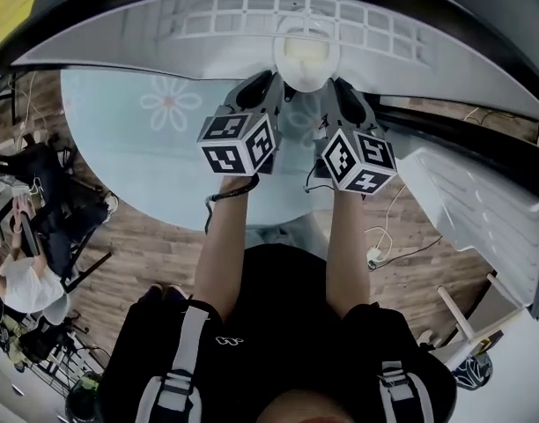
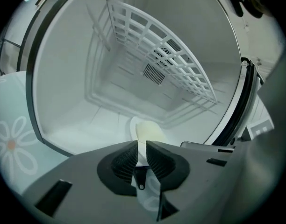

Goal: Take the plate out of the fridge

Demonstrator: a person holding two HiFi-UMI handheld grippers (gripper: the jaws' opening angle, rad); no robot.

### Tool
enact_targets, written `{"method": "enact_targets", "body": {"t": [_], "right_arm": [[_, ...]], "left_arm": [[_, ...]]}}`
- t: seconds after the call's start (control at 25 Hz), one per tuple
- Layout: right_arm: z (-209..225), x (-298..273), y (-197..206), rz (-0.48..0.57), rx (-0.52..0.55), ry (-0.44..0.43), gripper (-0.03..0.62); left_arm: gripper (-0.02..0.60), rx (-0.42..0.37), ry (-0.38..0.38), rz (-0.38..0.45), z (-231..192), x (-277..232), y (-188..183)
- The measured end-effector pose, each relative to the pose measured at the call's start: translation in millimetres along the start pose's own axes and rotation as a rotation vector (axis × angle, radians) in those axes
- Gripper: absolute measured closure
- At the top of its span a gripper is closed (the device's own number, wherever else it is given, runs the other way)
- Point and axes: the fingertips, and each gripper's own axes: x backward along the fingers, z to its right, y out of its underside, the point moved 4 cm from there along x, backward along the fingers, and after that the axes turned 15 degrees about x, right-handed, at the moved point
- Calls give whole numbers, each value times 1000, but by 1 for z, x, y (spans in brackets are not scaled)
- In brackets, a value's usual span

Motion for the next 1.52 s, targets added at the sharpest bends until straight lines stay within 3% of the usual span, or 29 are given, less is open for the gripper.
{"method": "enact_targets", "body": {"t": [0.28,0.4,0.88,1.08,1.52], "right_arm": [[12,-23,0,-29,9,39,485],[15,-28,2,-40,4,52,485],[16,-43,8,-23,-28,40,502],[15,-41,8,-21,-95,45,517],[7,-22,-2,34,-141,52,525]], "left_arm": [[518,-9,-24,-11,-9,-16,-12],[458,-9,-24,-45,-10,-22,-9],[459,3,-30,-43,-12,-34,-8],[508,83,-14,-34,-8,-34,-5],[485,101,-27,-4,1,-15,-4]]}}
